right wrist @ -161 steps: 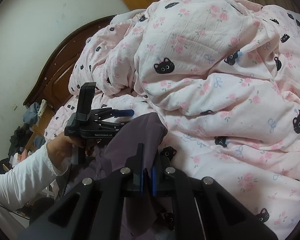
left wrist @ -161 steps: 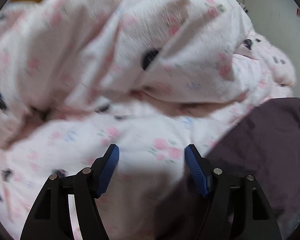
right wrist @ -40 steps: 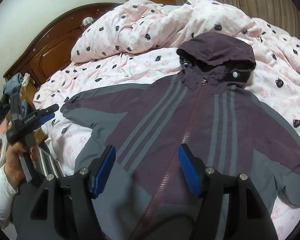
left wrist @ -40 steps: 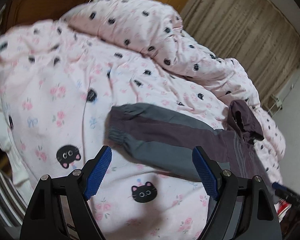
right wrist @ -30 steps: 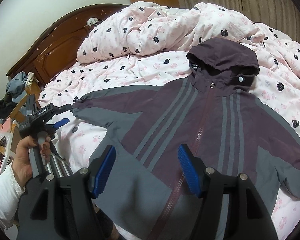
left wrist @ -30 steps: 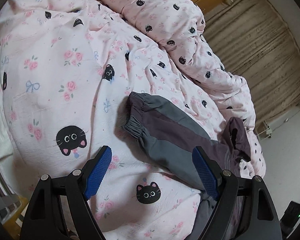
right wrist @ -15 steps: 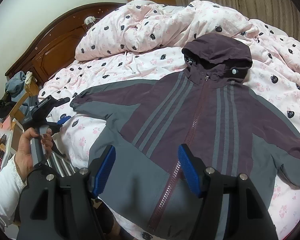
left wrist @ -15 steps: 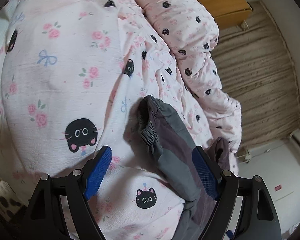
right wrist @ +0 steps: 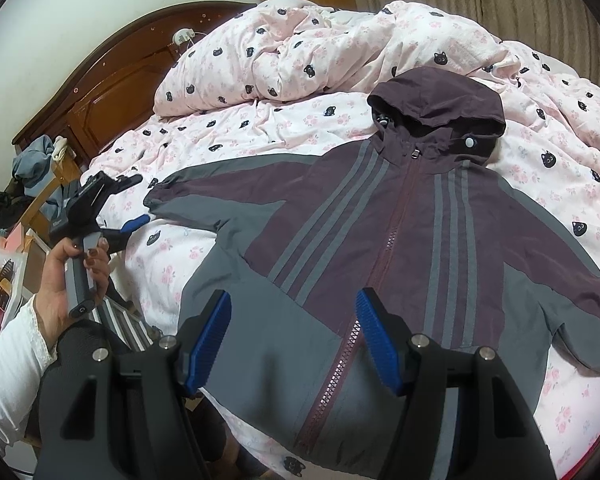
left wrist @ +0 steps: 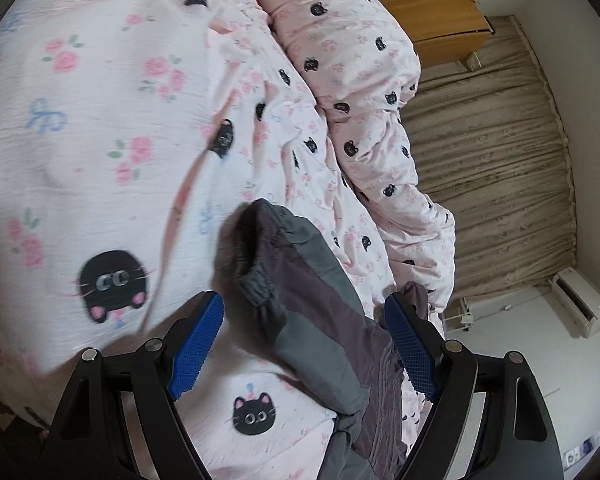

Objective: Fold clothes
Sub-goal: 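Grasp the jacket sleeve cuff with the left gripper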

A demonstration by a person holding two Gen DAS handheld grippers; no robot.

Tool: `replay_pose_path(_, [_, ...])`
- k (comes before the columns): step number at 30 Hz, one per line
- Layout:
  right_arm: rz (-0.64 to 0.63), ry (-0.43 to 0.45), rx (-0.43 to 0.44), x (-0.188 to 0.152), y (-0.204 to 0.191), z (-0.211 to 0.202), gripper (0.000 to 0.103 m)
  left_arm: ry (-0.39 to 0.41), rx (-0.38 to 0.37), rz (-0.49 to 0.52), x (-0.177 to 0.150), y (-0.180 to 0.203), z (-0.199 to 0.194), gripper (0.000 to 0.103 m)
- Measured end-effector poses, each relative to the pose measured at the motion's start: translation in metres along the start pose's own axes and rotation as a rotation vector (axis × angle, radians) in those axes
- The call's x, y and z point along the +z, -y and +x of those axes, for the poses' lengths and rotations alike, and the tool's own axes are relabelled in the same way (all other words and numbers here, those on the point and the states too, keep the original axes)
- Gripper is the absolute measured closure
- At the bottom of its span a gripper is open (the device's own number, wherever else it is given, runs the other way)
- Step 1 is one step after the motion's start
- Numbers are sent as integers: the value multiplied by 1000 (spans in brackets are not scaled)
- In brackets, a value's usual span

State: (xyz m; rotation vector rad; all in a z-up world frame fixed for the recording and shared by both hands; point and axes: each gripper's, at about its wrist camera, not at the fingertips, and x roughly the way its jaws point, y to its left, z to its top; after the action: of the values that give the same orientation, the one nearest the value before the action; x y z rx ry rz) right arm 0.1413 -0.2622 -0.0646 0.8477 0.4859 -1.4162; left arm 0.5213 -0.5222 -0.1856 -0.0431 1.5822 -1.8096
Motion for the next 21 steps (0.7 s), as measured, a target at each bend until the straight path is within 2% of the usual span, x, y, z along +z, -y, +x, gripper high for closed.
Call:
replay_pose_path(5, [-12, -6, -3, -2, -3, 1, 36, -17, -4, -38, 4, -3, 14, 24])
replay_pose_path(10, [-17, -8, -2, -4, -6, 1, 36, 13, 4, -47, 5, -4, 18, 28])
replay_pose_path(14, [-16, -11, -2, -6, -7, 1, 36, 9, 14, -15, 3, 0, 22, 48])
replay_pose_path(19, [-14, -13, -1, -10, -5, -1, 36, 5, 10, 1, 3, 2, 23, 59])
replay_pose_path(20, [-12, -14, -1, -10, -5, -1, 36, 5, 7, 3, 3, 2, 23, 62])
replay_pose_path(21, [-11, -14, -1, -11, -4, -1, 36, 1, 7, 7, 3, 2, 24, 71])
